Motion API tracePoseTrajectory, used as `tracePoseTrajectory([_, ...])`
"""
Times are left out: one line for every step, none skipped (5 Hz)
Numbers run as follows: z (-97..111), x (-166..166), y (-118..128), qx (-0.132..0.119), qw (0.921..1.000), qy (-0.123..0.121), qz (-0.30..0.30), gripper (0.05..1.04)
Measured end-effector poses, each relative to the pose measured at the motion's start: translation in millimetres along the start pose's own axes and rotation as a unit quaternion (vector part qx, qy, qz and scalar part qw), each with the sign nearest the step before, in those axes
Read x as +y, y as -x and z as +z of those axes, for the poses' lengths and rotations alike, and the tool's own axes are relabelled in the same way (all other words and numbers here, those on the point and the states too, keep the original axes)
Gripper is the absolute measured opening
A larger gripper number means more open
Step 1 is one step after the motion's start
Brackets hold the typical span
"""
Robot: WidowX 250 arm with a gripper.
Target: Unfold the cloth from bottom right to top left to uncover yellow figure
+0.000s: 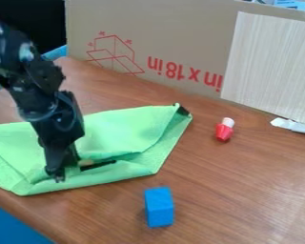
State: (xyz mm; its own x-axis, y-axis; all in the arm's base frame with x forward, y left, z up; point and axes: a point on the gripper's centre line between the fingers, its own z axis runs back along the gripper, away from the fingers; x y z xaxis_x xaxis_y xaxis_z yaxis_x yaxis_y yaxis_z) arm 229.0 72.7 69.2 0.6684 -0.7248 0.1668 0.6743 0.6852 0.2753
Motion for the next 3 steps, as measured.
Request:
tracePoseTrajectory([14,17,5,-0.016,0.9996,0.011,0.021,0.056])
tracePoseTrajectory([28,39,11,-0.03,0.9985,0.015,0.044,0.056])
tracePoseTrajectory([30,63,16,-0.025,0.997,0.02,0.07,0.056])
